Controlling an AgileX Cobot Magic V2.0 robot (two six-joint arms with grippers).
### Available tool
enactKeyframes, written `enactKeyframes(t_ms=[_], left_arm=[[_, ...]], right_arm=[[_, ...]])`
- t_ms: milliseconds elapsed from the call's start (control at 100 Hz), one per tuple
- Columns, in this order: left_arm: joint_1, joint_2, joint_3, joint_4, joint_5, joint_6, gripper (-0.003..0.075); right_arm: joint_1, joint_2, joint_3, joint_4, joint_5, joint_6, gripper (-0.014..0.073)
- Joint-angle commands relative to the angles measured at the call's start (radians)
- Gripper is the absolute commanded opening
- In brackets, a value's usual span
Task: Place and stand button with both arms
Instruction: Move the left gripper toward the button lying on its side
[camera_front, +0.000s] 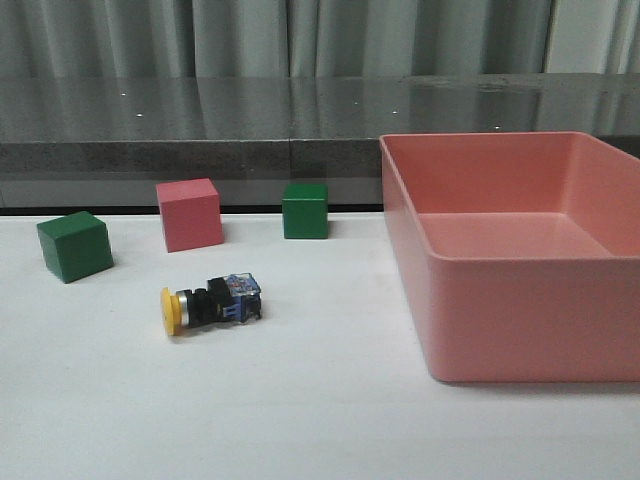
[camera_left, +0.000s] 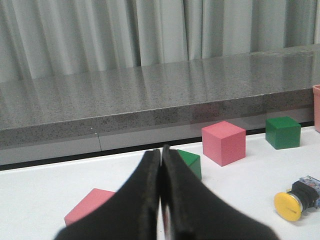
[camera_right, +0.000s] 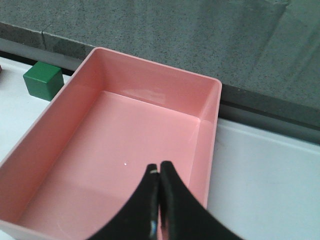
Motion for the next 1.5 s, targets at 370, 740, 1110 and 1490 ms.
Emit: enactKeyframes(t_ms=[370, 740, 1110, 1490], left_arm=[[-0.004, -0.03, 0.046, -0.002, -0.078, -0.007, -0.002], [-0.004, -0.03, 0.046, -0.002, -0.088, -0.007, -0.0019], [-0.004, -0.03, 0.022, -0.331, -0.187, -0.007, -0.002], [-0.004, 0.301, -0.362, -0.292, 0.28, -0.007, -0.002]], right_arm=[[-0.006, -0.368, 0.271, 0.012, -0.168, 0.0, -0.0062], [-0.006, -0.37, 0.271, 0.012, -0.159, 0.0, -0.0062], [-0.003, -0.37, 0.271, 0.012, -0.117, 0.0, -0.0062], [-0.003, -0.37, 0.271, 0.012, -0.106, 0.0, -0.0062]])
